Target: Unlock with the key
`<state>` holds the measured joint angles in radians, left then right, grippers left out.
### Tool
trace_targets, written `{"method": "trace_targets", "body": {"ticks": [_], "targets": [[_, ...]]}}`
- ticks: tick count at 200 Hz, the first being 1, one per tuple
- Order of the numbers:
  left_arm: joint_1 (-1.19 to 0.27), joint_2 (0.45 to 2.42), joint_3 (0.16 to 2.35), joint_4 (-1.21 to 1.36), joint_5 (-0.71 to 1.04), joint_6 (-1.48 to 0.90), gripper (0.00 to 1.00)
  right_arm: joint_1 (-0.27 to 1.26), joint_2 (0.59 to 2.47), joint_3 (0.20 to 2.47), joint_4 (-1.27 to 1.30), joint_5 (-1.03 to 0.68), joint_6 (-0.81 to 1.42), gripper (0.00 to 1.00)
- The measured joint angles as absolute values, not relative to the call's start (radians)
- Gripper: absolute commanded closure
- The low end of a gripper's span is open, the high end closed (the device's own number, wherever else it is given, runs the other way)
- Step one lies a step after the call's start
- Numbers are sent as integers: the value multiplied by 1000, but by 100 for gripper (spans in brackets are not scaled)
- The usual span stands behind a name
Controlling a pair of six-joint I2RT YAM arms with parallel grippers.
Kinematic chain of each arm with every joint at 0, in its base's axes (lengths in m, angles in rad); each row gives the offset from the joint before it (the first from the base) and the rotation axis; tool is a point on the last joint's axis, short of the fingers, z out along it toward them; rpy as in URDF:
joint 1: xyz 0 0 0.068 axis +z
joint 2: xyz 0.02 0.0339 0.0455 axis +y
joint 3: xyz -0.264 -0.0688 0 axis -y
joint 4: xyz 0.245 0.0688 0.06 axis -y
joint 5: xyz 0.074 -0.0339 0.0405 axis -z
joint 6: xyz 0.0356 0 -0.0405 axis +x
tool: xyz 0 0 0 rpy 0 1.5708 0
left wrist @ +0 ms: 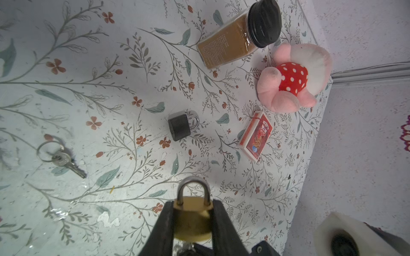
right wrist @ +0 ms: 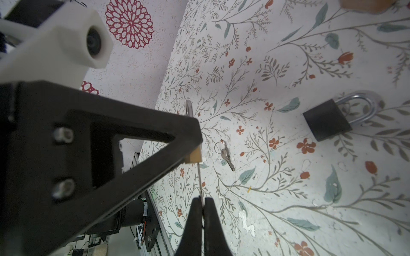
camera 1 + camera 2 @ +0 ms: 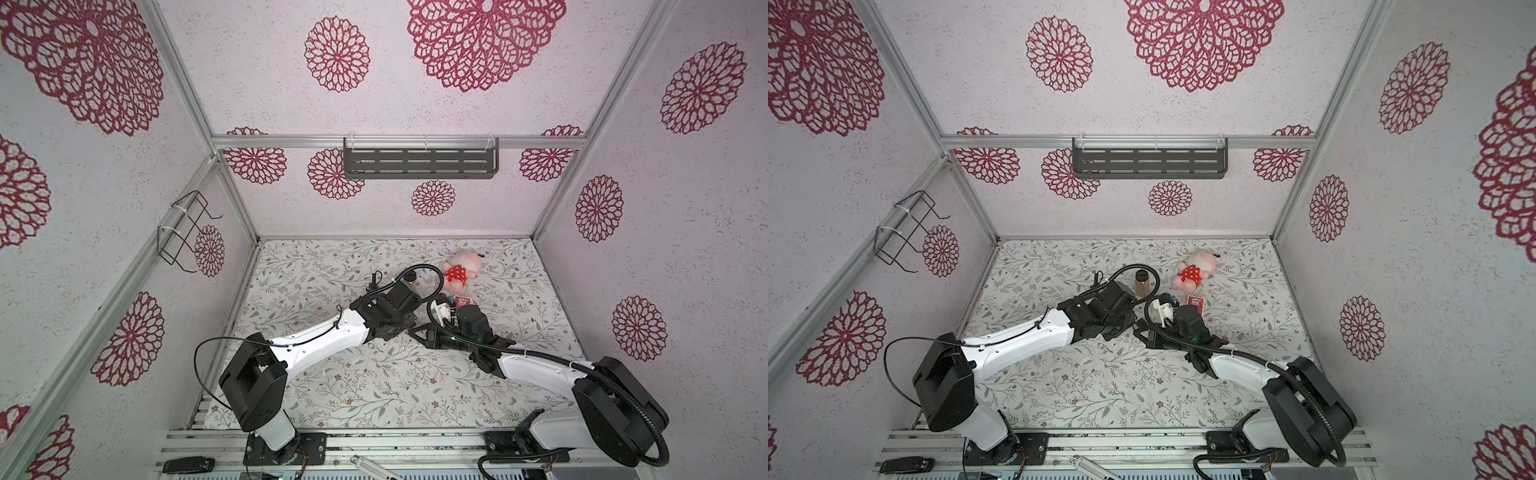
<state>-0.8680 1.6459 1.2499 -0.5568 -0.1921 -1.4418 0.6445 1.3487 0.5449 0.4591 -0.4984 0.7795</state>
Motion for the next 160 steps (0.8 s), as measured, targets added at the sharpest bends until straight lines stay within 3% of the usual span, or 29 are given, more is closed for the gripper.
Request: {"method": "trace_targets", "body": {"ticks": [160], "targets": [[-891, 1717, 1367, -686, -219, -1387, 100, 624, 1349, 545, 479, -530, 842, 100]]}}
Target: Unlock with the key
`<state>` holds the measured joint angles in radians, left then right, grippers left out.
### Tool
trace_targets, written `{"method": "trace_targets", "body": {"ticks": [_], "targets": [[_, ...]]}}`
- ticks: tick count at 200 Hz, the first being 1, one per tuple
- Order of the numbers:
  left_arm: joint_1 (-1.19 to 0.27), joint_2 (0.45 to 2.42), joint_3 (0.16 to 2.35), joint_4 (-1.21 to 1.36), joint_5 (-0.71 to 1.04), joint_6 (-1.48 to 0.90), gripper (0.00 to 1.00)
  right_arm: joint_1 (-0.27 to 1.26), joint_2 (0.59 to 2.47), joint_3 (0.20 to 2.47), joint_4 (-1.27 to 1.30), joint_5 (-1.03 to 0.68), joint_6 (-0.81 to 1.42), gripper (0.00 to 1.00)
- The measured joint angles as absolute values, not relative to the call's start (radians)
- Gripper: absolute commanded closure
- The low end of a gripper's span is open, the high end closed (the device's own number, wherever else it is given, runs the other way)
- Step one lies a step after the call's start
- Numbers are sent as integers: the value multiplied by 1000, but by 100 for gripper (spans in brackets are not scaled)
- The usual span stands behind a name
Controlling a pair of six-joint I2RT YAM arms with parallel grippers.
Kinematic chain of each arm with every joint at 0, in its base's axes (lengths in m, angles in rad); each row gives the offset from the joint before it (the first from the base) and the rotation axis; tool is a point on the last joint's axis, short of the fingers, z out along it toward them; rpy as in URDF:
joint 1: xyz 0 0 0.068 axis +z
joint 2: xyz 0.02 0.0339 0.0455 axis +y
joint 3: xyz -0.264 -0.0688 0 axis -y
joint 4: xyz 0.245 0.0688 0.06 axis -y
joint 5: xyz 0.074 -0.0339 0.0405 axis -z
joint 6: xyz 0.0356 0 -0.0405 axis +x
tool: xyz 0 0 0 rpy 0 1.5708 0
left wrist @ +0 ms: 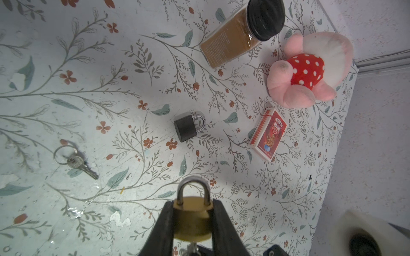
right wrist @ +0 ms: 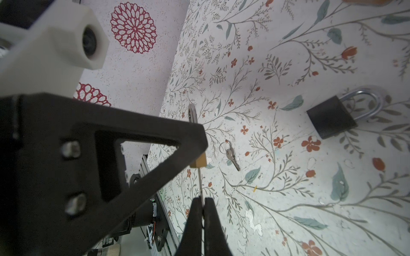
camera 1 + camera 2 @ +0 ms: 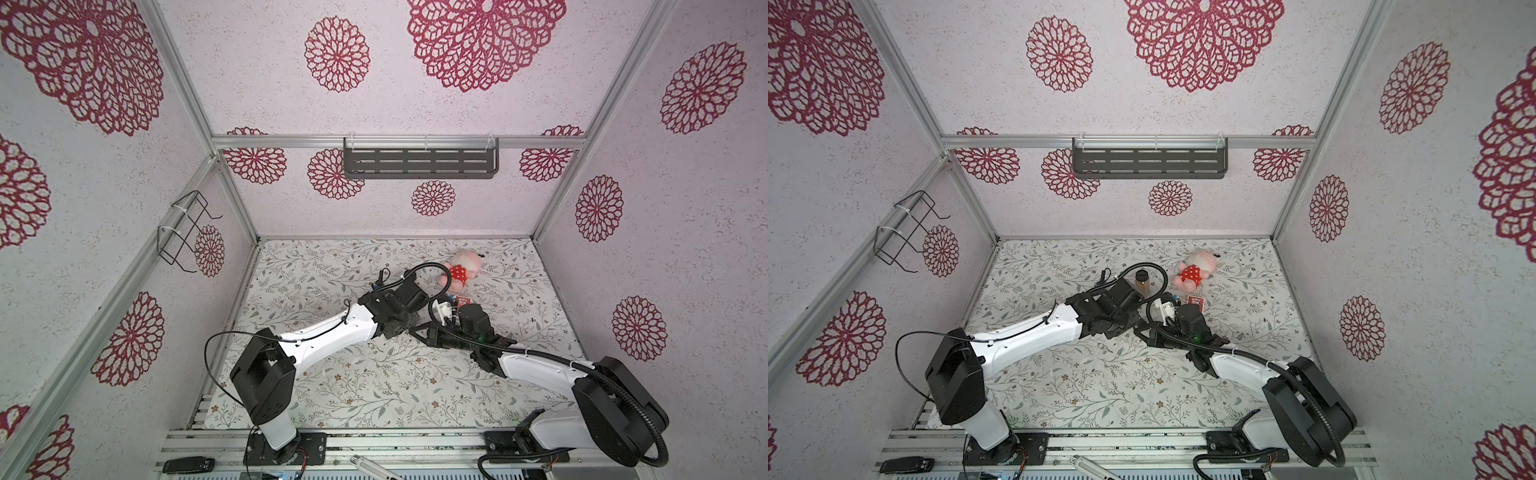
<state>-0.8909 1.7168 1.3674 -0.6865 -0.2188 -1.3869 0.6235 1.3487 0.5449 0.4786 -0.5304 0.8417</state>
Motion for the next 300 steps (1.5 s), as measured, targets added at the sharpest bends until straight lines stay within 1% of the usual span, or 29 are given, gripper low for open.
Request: {"method": "trace_targets", "body": {"ticks": [61, 113, 139, 178, 259, 267, 279, 285, 300], "targets": [[-897, 1724, 1377, -704, -223, -1379, 100, 619, 1349, 545, 471, -540, 858, 100], [-912, 1724, 1377, -728, -226, -1369, 100, 602, 1346, 554, 427, -589, 840, 100], [-914, 1724, 1377, -720, -217, -1369, 100, 601, 1344, 574, 389, -588, 831, 100], [-915, 1724, 1377, -698, -182, -1382, 100, 598, 1337, 575, 397, -572, 846, 100], [-915, 1722, 1377, -686, -186, -1380, 100, 586, 1336, 575, 400, -581, 870, 100], [-915, 1721, 1377, -686, -188, -1380, 100, 586, 1334, 575, 400, -580, 865, 95], [-915, 1716, 1377, -685, -191, -1380, 100, 586, 1327, 575, 398, -579, 855, 85], [-916, 1715, 1378, -684, -192, -1381, 100, 586, 1323, 575, 397, -577, 853, 82], [-919, 1707, 1378, -685, -199, -1382, 100, 585, 1303, 575, 400, -569, 838, 80]]}}
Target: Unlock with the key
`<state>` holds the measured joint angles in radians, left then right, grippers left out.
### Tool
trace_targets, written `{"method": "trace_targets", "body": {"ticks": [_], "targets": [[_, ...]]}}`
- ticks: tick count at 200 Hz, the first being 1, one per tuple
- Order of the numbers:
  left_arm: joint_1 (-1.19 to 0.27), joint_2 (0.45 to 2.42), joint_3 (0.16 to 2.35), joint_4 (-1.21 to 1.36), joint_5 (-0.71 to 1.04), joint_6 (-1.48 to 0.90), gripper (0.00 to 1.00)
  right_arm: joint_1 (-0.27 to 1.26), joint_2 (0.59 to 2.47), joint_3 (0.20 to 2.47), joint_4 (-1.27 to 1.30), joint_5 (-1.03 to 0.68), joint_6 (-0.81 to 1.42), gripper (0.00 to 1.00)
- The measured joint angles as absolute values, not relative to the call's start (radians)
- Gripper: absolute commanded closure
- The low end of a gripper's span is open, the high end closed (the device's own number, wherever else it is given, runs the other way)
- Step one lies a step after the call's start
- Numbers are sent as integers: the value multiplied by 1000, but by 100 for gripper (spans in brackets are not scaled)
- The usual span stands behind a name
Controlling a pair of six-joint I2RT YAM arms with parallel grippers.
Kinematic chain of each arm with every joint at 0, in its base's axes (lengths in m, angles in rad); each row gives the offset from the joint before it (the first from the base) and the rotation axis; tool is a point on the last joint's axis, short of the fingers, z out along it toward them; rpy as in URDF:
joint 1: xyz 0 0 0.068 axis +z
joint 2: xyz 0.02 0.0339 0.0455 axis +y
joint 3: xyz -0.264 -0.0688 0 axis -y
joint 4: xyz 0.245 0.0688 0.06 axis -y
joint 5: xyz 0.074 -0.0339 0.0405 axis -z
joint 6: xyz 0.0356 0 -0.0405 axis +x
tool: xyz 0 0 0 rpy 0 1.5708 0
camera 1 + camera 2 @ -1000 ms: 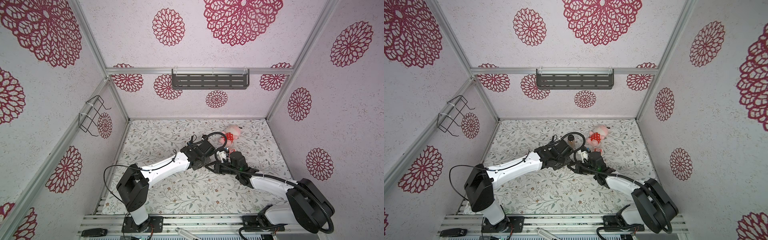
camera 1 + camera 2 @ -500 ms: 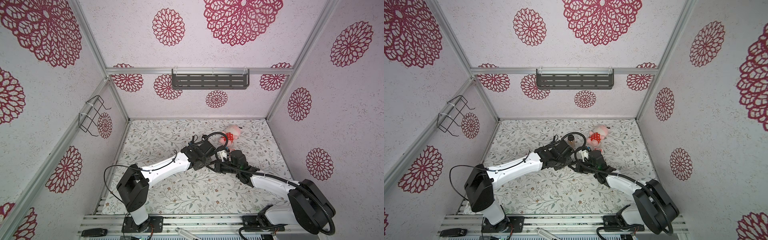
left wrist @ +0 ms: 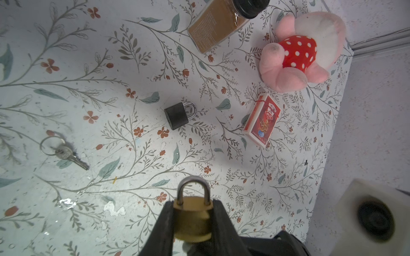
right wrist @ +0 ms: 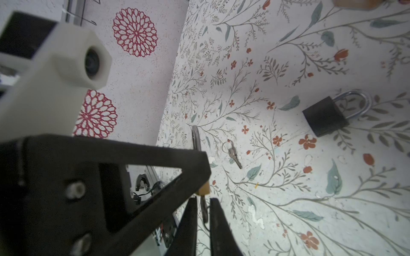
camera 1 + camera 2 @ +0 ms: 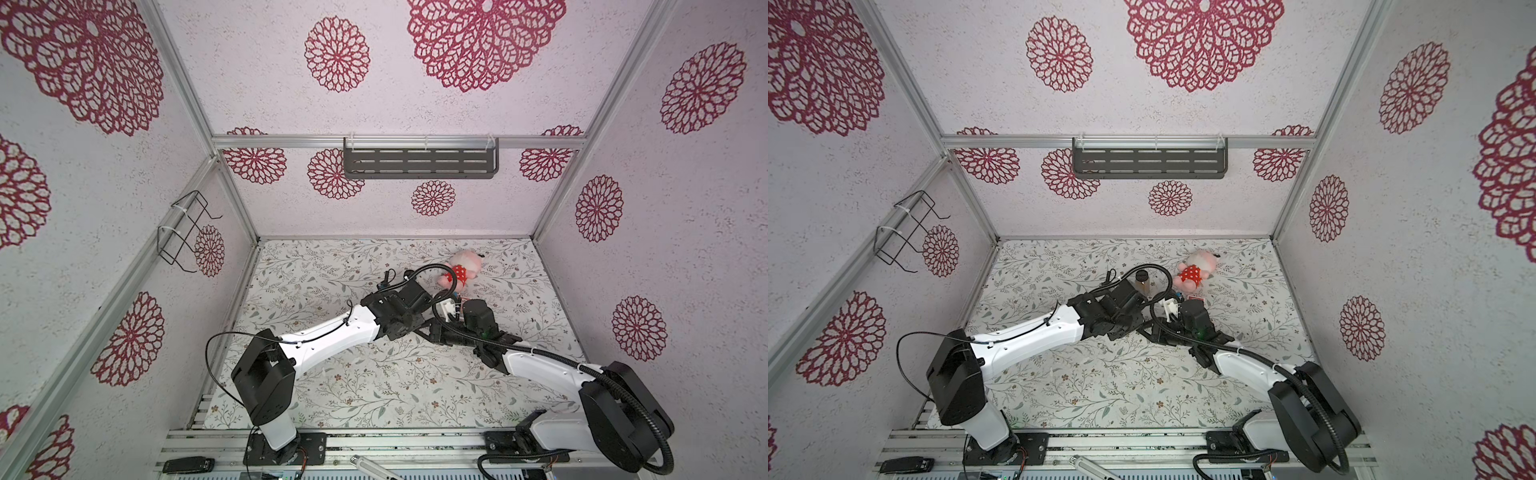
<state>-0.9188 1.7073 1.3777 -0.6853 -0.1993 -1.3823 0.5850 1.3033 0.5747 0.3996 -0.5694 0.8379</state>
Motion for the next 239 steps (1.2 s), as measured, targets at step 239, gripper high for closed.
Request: {"method": "trace_targets", "body": {"ticks": [239], "targets": [[-921, 1666, 1389, -665, -242, -1410, 100, 596, 1246, 510, 516, -517, 884, 100]]}}
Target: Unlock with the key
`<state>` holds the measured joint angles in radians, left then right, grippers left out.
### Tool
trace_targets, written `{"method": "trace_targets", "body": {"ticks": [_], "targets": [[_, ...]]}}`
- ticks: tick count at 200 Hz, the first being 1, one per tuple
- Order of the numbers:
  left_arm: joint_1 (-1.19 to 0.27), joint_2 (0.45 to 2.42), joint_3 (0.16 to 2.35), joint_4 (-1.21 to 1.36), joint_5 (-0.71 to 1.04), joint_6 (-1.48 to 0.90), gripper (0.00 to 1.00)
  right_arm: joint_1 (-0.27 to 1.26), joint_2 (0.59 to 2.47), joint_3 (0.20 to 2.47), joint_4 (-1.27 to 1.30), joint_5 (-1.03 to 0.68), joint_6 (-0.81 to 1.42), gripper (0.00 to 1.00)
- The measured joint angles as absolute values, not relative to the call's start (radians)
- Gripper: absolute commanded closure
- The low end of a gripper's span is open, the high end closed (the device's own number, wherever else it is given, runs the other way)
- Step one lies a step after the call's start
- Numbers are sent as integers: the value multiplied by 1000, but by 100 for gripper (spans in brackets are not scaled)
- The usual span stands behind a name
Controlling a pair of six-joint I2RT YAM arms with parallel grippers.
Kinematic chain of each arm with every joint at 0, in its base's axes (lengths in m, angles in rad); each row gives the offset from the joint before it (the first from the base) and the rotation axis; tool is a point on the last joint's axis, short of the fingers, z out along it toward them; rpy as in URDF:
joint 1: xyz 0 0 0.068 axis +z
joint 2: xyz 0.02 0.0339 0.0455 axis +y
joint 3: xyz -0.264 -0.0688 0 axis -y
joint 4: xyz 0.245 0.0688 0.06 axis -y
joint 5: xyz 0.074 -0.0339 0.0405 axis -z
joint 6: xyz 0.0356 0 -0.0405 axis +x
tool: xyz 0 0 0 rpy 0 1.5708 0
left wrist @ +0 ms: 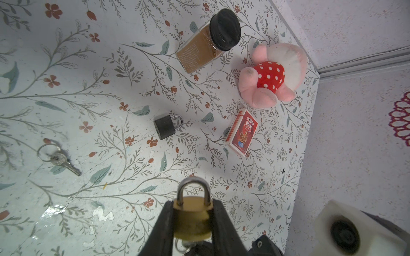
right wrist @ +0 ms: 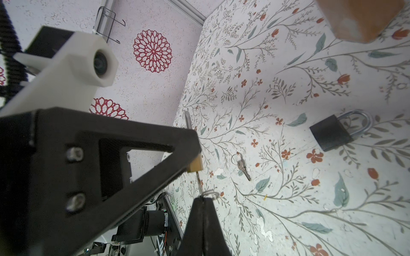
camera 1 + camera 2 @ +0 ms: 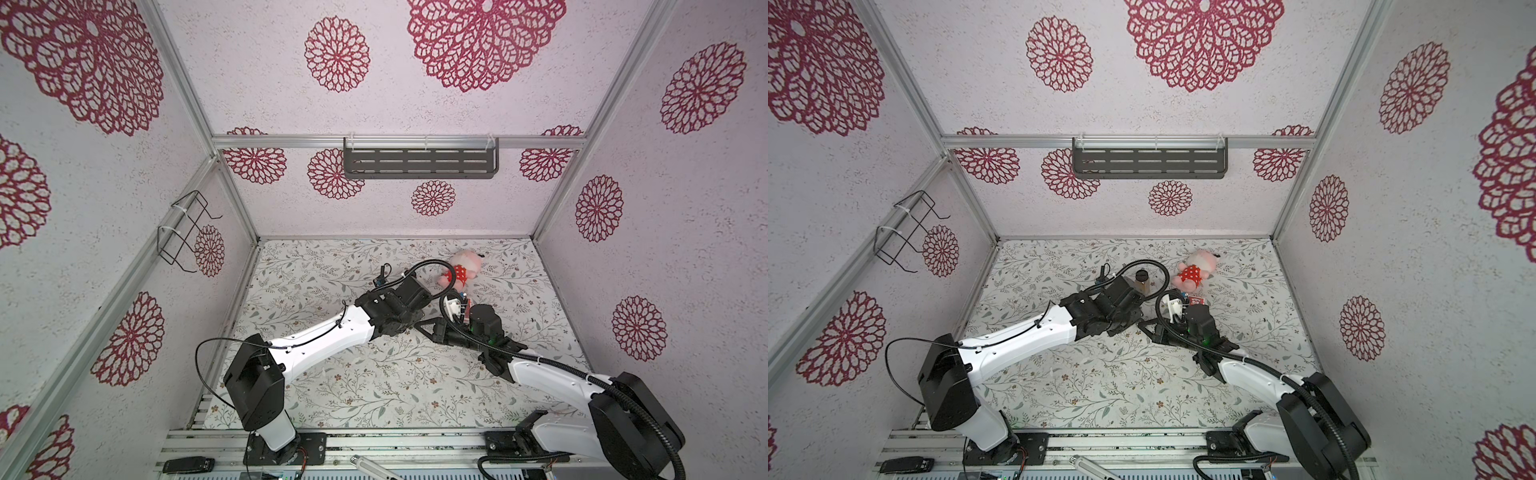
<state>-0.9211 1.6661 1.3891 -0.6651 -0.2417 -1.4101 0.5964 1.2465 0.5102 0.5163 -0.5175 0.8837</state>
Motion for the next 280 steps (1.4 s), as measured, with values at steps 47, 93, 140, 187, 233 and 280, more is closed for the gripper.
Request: {"method": "trace_targets", "body": {"ticks": [47, 93, 140, 187, 233, 280], "targets": [[-921, 1671, 1391, -642, -247, -1409, 100, 607, 1246, 532, 485, -477, 880, 100], [-920, 1676, 1392, -639, -249, -1404, 100, 620, 1234, 536, 457, -437, 865, 95], [-925, 1676, 1393, -630, -241, -1395, 100, 622, 1201, 536, 446, -413, 834, 87], [-926, 1676, 1394, -633, -248, -1387, 100, 623, 1137, 509, 443, -396, 823, 80], [-926, 1676, 1394, -632, -254, -1388, 100, 623, 1123, 495, 466, -395, 869, 81], [-926, 1676, 1394, -625, -257, -1388, 100, 623, 1151, 495, 486, -376, 911, 84]]}}
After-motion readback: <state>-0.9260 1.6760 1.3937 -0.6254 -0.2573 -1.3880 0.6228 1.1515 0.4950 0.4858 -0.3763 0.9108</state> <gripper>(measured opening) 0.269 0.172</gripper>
